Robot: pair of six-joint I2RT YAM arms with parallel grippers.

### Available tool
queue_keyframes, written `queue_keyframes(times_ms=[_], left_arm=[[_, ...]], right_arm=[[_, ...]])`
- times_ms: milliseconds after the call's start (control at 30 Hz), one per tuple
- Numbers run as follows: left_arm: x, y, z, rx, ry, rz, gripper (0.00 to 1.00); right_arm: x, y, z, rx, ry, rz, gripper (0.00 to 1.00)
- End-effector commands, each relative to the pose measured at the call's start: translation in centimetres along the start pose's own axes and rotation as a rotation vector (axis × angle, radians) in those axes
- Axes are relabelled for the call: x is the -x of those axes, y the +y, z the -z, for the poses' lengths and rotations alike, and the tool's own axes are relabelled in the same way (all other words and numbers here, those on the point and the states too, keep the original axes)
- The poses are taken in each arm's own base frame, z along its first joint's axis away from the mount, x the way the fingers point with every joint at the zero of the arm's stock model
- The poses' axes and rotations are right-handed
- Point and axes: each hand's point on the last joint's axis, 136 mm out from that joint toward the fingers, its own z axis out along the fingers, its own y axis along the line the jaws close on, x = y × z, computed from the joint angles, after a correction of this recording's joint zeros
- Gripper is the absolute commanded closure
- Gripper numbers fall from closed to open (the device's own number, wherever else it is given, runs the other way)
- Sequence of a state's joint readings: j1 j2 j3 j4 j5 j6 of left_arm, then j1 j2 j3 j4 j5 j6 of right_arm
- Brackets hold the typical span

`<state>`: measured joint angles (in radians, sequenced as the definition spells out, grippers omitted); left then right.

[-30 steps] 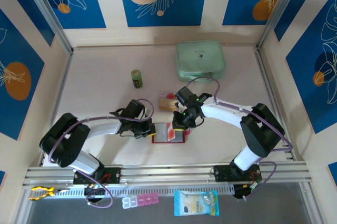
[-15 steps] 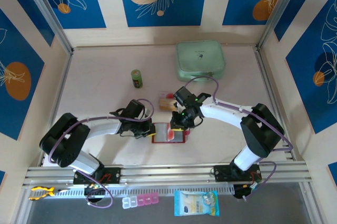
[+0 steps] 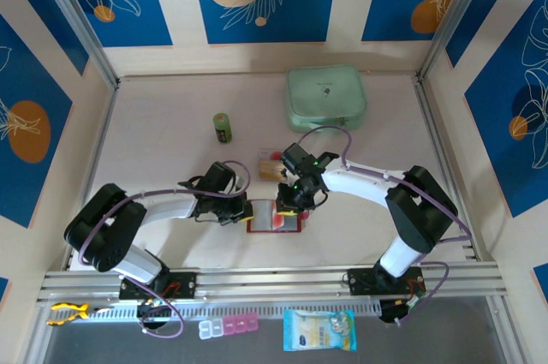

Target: Take the credit cards out of the card holder

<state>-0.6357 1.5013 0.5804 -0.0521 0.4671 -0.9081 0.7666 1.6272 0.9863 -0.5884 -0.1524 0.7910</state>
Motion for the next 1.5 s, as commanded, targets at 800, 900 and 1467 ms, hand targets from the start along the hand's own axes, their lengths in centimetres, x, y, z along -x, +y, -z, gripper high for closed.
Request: queue_keyframes(times_ms=[800, 900, 1467], left_arm=[[-0.6, 1.7, 0.6, 0.045, 0.009, 0.017, 0.96], [-0.6, 1.7, 0.8, 0.043, 0.007, 0.015, 0.96], [0.4, -0.1, 1.7, -0.002, -0.018, -0.022, 0.91]], right_arm=[[0.9, 1.9, 5.8, -0.021, -0.124, 0.21, 0.95], [1.0, 2.0, 6.1, -0.062, -0.118, 0.342, 0.95], [2.7, -1.3, 8.3, -0.395, -0.018, 1.184, 1.0]])
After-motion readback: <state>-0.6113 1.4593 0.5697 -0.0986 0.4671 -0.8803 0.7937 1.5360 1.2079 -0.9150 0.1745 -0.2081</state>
